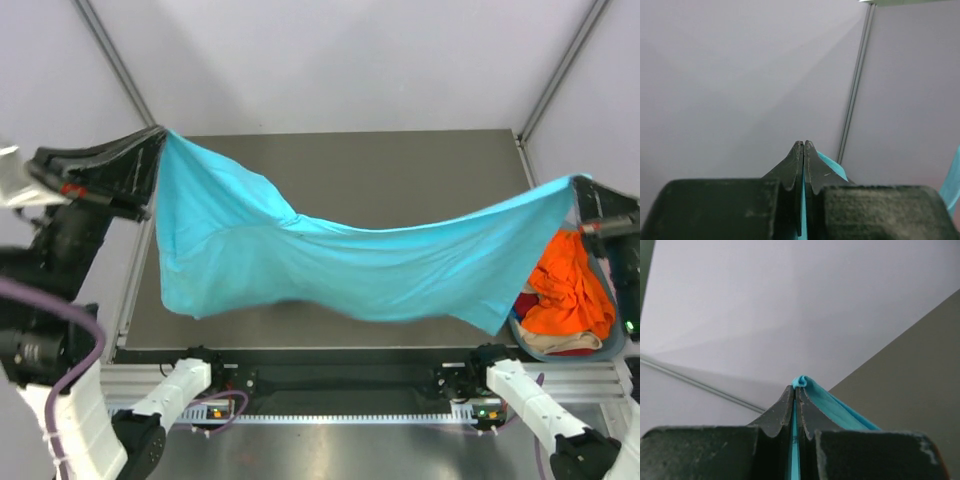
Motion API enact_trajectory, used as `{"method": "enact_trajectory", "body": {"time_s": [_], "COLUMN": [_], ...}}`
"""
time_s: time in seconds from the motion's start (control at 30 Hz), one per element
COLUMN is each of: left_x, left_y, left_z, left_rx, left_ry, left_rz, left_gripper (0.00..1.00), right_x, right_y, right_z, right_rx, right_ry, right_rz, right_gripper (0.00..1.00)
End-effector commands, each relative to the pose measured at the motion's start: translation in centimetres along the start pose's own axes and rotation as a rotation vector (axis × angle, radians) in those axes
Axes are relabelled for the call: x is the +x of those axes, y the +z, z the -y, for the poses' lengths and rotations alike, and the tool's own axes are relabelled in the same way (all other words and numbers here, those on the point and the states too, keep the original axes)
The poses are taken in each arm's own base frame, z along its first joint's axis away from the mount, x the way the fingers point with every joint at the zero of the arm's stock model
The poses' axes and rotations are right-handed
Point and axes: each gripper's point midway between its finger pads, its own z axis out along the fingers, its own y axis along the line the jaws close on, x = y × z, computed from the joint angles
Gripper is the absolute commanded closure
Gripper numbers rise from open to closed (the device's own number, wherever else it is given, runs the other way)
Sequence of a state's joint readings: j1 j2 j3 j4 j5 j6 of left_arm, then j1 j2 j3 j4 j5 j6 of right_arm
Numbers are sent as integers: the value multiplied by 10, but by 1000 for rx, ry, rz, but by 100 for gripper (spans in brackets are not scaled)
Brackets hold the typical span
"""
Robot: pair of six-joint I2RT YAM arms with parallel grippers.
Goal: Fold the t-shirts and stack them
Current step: Flatten the tshirt out
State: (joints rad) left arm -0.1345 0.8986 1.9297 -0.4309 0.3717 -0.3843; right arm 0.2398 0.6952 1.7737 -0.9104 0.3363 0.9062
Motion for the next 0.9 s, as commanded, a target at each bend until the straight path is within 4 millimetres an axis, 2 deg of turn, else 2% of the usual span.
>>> {"method": "enact_trajectory", "body": {"time_s": [0.0, 0.03, 0.07, 0.1, 0.13, 0.17, 0.2, 0.23, 0.27, 0.33, 0.37, 0.43, 0.47, 0.5, 0.53, 0.57, 0.6, 0.63, 0.67, 0.7, 0.73, 0.77, 0.8, 0.87], "left_x": [56, 67, 90, 101, 113, 136, 147, 158, 183, 194, 214, 213, 211, 206, 198, 184, 175, 167, 151, 144, 144, 132, 126, 127], "left_y": [37, 41, 51, 56, 61, 74, 81, 89, 103, 123, 138, 156, 172, 179, 184, 192, 195, 197, 197, 197, 196, 189, 186, 169], "left_z": [-41, -50, -69, -80, -90, -112, -122, -133, -152, -174, -193, -222, -234, -240, -245, -244, -243, -242, -233, -227, -221, -210, -204, -190], "left_rx": [-42, -59, -94, -117, -139, -175, -188, -205, -219, -228, -243, -282, -291, -295, -295, -288, -283, -279, -262, -245, -223, -209, -195, -169], "left_ry": [25, 29, 46, 55, 66, 88, 97, 106, 108, 130, 115, 114, 96, 97, 108, 129, 144, 160, 182, 188, 190, 193, 196, 180], "left_rz": [-115, -132, -167, -185, -205, -245, -262, -281, -320, -290, -305, -271, -246, -227, -199, -163, -146, -127, -96, -84, -80, -66, -44, -36], "left_gripper": [100, 100, 100, 100, 100, 100, 100, 100, 100, 100, 100, 100, 100, 100, 100, 100, 100, 100, 100, 100, 100, 100, 100, 100], "right_x": [39, 53, 62, 83, 94, 111, 122, 133, 150, 156, 177, 172, 183, 164, 158, 156, 139, 133, 126, 115, 108, 96, 98, 85], "right_y": [57, 69, 80, 101, 112, 131, 143, 161, 182, 213, 240, 267, 288, 295, 299, 307, 308, 309, 310, 307, 306, 298, 296, 286], "right_z": [6, 7, 8, 11, 14, 22, 25, 26, 37, 36, 51, 33, 44, 19, 14, 12, -7, -12, -14, -19, -16, -19, -6, 7], "right_rx": [47, 36, 29, 21, 20, 37, 30, 12, 34, 22, 57, 17, 51, 11, 8, 1, -37, -42, -42, -43, -27, -23, 18, 75], "right_ry": [-99, -111, -125, -153, -165, -193, -204, -206, -233, -254, -297, -306, -323, -315, -316, -341, -344, -355, -373, -378, -383, -392, -402, -393], "right_rz": [-99, -134, -158, -204, -227, -260, -278, -275, -296, -262, -292, -255, -272, -223, -211, -198, -155, -144, -127, -107, -86, -57, -59, -21], "right_gripper": [100, 100, 100, 100, 100, 100, 100, 100, 100, 100, 100, 100, 100, 100, 100, 100, 100, 100, 100, 100, 100, 100, 100, 100]}}
